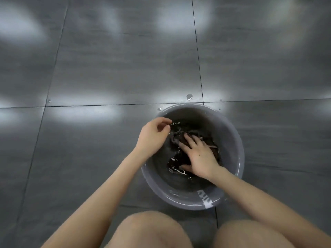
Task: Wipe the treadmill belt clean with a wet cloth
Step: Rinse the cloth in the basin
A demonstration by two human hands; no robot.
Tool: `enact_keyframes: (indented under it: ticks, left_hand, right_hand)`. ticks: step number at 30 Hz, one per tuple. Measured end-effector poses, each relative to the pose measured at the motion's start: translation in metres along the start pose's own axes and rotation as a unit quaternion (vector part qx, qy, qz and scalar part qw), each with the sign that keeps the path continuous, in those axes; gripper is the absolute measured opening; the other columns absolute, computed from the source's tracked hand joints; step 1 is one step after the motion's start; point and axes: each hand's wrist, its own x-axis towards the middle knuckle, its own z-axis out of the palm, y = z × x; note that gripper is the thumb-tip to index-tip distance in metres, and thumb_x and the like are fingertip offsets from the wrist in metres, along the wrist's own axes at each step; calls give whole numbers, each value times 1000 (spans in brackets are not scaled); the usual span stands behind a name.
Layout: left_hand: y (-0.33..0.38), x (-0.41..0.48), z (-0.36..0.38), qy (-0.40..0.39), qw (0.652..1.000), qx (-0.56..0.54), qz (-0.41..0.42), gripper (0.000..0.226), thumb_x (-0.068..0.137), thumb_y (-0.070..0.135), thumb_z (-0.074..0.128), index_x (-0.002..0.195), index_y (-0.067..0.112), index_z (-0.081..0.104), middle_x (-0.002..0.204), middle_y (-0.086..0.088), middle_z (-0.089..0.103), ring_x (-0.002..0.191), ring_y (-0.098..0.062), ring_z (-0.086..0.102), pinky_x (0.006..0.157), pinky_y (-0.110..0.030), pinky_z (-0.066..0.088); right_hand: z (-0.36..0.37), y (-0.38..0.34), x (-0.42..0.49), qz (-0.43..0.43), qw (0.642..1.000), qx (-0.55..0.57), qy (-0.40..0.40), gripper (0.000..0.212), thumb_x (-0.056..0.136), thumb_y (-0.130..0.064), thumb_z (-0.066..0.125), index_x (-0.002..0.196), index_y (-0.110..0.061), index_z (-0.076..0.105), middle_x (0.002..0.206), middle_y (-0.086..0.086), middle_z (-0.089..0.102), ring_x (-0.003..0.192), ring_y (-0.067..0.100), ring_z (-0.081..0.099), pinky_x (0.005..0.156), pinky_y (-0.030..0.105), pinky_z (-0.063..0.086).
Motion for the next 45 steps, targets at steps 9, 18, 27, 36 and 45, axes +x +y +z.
enact_keyframes:
  ticks: [9,18,27,36,45]
  left_hand:
    - [2,-3,14,-46,996,62,-38,25,93,17,50,116,17,61,101,-2,65,82,-14,55,85,-34,50]
    - [6,-23,38,-130,950,-156,-239,38,99,48,34,114,23,59,99,-3,63,86,-17,59,67,-29,47]
    - [2,-29,67,-52,843,-455,-281,52,86,63,47,100,16,66,93,-8,69,83,-21,65,73,-34,52]
    - [4,-30,84,119,931,-329,-100,43,99,44,36,73,15,53,62,7,57,60,-5,55,54,-12,44]
    - [6,-26,86,134,960,-234,-80,48,101,40,33,62,14,41,53,7,43,42,4,42,44,-11,35]
  right_hand:
    - [-12,0,-12,33,996,-68,44,99,74,-66,61,150,-41,4,154,12,20,133,35,29,101,46,29]
    - [-19,-24,-19,160,873,447,111,55,78,-24,76,127,-15,53,116,4,64,110,21,58,90,27,43]
    - [-28,-51,-40,126,859,411,277,46,86,-61,47,85,-17,61,76,-1,66,72,18,60,65,29,40]
    - [-22,-52,-31,151,843,351,378,60,90,-49,22,81,-13,69,73,8,69,69,30,63,59,31,40]
    - [-14,-45,-28,125,872,337,331,57,91,-45,18,74,-9,59,70,12,64,65,31,59,59,34,36]
